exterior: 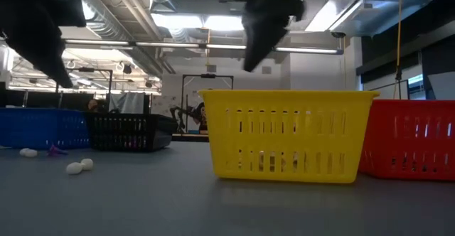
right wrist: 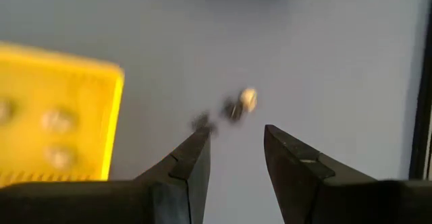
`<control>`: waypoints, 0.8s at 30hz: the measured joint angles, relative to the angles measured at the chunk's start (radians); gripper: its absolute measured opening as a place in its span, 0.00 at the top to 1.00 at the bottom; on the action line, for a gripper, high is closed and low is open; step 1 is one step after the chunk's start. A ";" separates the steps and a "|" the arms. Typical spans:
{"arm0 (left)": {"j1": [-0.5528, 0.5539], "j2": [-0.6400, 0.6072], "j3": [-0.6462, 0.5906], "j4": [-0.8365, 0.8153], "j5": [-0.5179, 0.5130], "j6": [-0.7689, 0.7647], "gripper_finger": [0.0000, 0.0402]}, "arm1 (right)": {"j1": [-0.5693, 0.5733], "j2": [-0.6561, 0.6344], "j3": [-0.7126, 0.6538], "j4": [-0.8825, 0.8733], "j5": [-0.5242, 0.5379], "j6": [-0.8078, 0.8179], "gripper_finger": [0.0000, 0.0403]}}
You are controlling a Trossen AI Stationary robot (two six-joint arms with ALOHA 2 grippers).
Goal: Sort Halloween decoration
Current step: Put the bone toy into the blue bin, then put the skull toy into the yellow bin
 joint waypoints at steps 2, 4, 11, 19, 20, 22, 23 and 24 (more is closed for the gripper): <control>0.009 0.008 0.000 0.000 -0.008 0.002 0.96 | -0.016 0.000 0.000 0.055 0.000 0.000 0.66; 0.015 0.011 0.000 0.001 -0.029 -0.001 0.94 | -0.031 0.000 0.000 0.090 0.000 0.000 0.66; 0.031 0.011 0.000 0.000 -0.051 0.000 0.87 | -0.082 0.000 0.000 0.108 0.000 0.000 0.66; 0.045 0.011 0.000 0.001 -0.051 0.001 0.75 | -0.120 0.000 0.000 0.109 -0.037 0.001 0.66; 0.044 0.011 0.000 0.001 -0.051 0.001 0.74 | -0.123 0.000 0.000 0.109 -0.054 0.001 0.66; 0.044 0.011 0.000 0.002 -0.051 0.000 0.72 | -0.128 0.000 0.000 0.109 -0.097 0.001 0.66; 0.044 0.011 0.000 0.002 -0.051 0.000 0.71 | -0.133 0.000 0.000 0.109 -0.108 -0.001 0.66; 0.044 0.011 0.000 0.002 -0.051 0.000 0.71 | -0.137 0.005 0.000 0.110 -0.121 -0.003 0.66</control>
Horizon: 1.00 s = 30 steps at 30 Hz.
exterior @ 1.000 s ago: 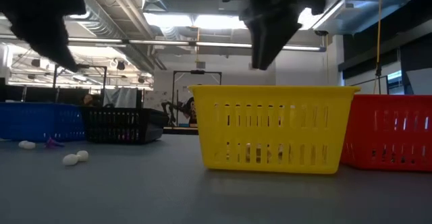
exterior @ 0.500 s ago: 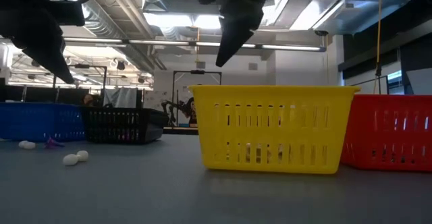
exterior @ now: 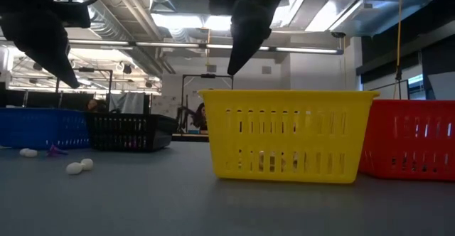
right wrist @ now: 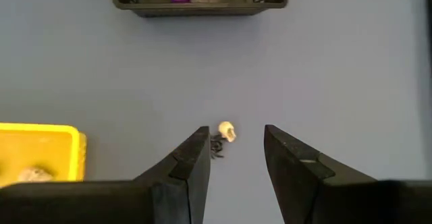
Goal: Sort Halloween decoration
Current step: Put the skull toy into the yellow bin
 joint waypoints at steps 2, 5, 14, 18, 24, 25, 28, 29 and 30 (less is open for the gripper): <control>0.000 0.000 0.000 0.002 0.000 0.000 0.71 | -0.009 0.011 0.000 0.008 -0.018 -0.008 0.66; 0.000 0.000 0.000 0.011 0.000 0.000 0.71 | -0.026 0.037 -0.005 0.029 -0.042 -0.038 0.66; 0.000 0.000 0.001 0.036 0.001 0.000 0.71 | -0.082 0.131 -0.013 0.039 -0.124 -0.068 0.66; 0.000 0.000 0.001 0.042 0.001 -0.001 0.71 | -0.102 0.163 -0.013 0.036 -0.130 -0.068 0.66; 0.000 0.000 0.001 0.043 0.001 -0.003 0.71 | -0.119 0.205 -0.013 0.040 -0.169 -0.068 0.66; 0.000 0.000 0.001 0.043 0.001 -0.003 0.71 | -0.119 0.212 -0.013 0.040 -0.168 -0.068 0.66; 0.000 0.000 0.001 0.044 0.001 -0.003 0.71 | -0.119 0.232 -0.013 0.038 -0.168 -0.068 0.66; 0.000 0.000 0.001 0.044 0.001 -0.004 0.71 | -0.119 0.239 -0.013 0.036 -0.169 -0.070 0.66; 0.000 0.000 0.001 0.044 0.001 -0.004 0.71 | -0.118 0.245 -0.013 0.034 -0.168 -0.074 0.66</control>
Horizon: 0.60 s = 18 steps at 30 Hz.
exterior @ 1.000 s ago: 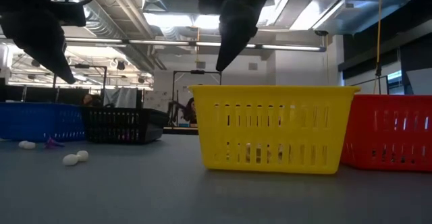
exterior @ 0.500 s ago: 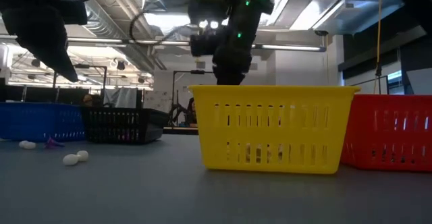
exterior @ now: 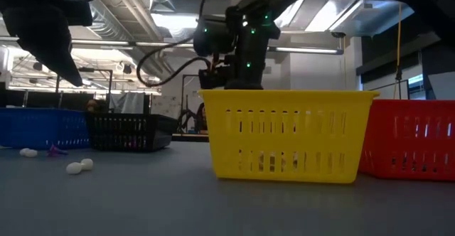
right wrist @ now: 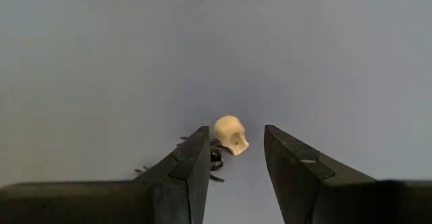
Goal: Sort Halloween decoration
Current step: Put the skull toy into the yellow bin
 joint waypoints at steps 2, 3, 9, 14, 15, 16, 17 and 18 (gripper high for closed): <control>0.000 0.000 0.000 0.000 0.000 0.000 0.71 | 0.000 0.005 0.000 -0.003 0.000 -0.001 0.66; 0.000 0.000 0.000 0.000 0.000 0.000 0.71 | 0.000 0.007 0.000 -0.002 0.000 -0.001 0.66; 0.000 0.000 0.000 0.000 0.000 0.000 0.71 | 0.001 0.007 0.000 0.000 0.000 -0.001 0.66; 0.000 0.000 0.000 0.000 0.000 0.000 0.71 | 0.001 0.007 0.000 0.000 0.000 -0.002 0.66; 0.000 0.000 0.000 0.000 0.000 0.000 0.71 | 0.001 0.007 0.000 0.000 0.000 -0.002 0.66; 0.000 0.000 0.000 0.000 0.000 0.000 0.71 | 0.001 0.007 0.000 0.001 0.000 -0.002 0.66; 0.000 0.000 0.000 0.000 0.000 0.000 0.71 | 0.001 0.007 0.000 0.002 0.000 -0.002 0.66; 0.000 0.000 0.000 0.000 0.000 0.000 0.71 | 0.001 0.007 0.000 0.003 0.000 -0.002 0.66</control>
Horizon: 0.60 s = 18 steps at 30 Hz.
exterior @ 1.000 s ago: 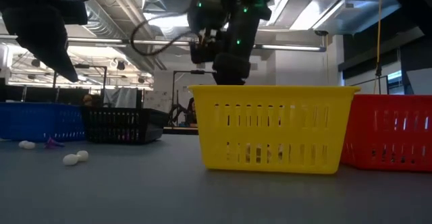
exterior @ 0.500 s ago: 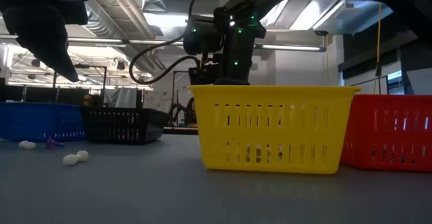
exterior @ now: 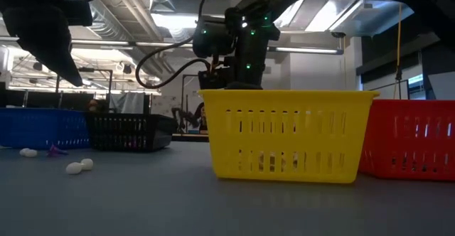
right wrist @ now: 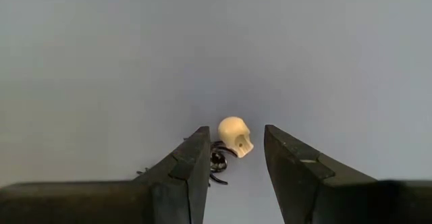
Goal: Sort Halloween decoration
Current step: Put the skull toy into the yellow bin
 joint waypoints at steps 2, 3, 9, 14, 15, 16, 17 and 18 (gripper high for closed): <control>0.000 0.000 0.000 0.000 0.000 0.000 0.71 | 0.000 0.000 0.000 0.003 0.000 0.000 0.66; 0.000 0.000 0.000 0.000 0.000 0.000 0.71 | 0.000 0.000 0.000 0.006 0.000 0.000 0.66; 0.000 0.000 0.000 0.000 0.000 0.000 0.71 | 0.000 0.009 -0.018 0.026 0.000 0.000 0.66; 0.000 0.000 0.000 0.000 0.000 0.000 0.71 | 0.000 0.006 -0.047 0.050 0.000 0.000 0.66; 0.000 0.000 0.000 0.000 0.000 0.000 0.71 | 0.000 0.005 -0.049 0.051 0.000 0.001 0.66; 0.000 0.000 0.000 0.001 0.000 0.000 0.71 | 0.000 0.005 -0.049 0.051 0.000 0.000 0.66; 0.000 0.000 0.000 0.000 0.000 0.000 0.71 | 0.000 0.005 -0.049 0.051 0.000 0.001 0.66; 0.000 0.000 0.000 0.001 0.000 0.000 0.71 | 0.000 0.005 -0.049 0.051 0.000 0.000 0.66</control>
